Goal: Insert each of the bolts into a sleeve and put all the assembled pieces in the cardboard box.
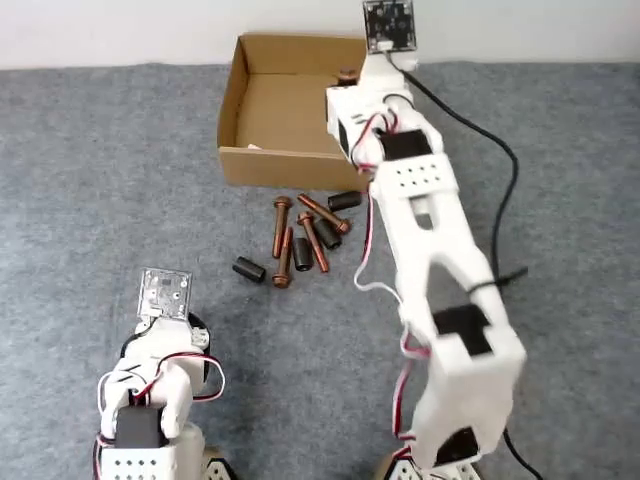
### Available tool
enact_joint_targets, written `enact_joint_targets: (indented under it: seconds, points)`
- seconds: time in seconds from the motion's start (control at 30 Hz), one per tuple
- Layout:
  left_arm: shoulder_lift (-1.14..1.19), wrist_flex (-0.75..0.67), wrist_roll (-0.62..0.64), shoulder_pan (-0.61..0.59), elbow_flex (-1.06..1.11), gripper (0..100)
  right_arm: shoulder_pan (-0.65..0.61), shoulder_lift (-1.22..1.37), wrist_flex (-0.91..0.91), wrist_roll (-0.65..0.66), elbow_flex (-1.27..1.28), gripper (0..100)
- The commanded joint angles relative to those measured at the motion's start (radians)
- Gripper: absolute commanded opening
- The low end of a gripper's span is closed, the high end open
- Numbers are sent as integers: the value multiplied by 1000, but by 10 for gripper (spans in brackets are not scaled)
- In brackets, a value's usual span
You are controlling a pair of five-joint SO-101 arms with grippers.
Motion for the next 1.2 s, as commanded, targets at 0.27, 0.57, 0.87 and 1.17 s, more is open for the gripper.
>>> enact_joint_targets:
  seconds: [0.27, 0.57, 0.87, 1.17]
  points:
    - [11, -23, -6, 0, -2, 5, 16, 407, -24, 69, -385, 9]
    - [11, -23, -6, 0, -2, 5, 12, 461, 122, 69, -390, 172]
    - [11, -23, -6, -8, -1, 5, 4, 410, 234, 69, -508, 187]
    - [11, -23, -6, -9, -1, 5, -31, 354, 619, 69, -730, 187]
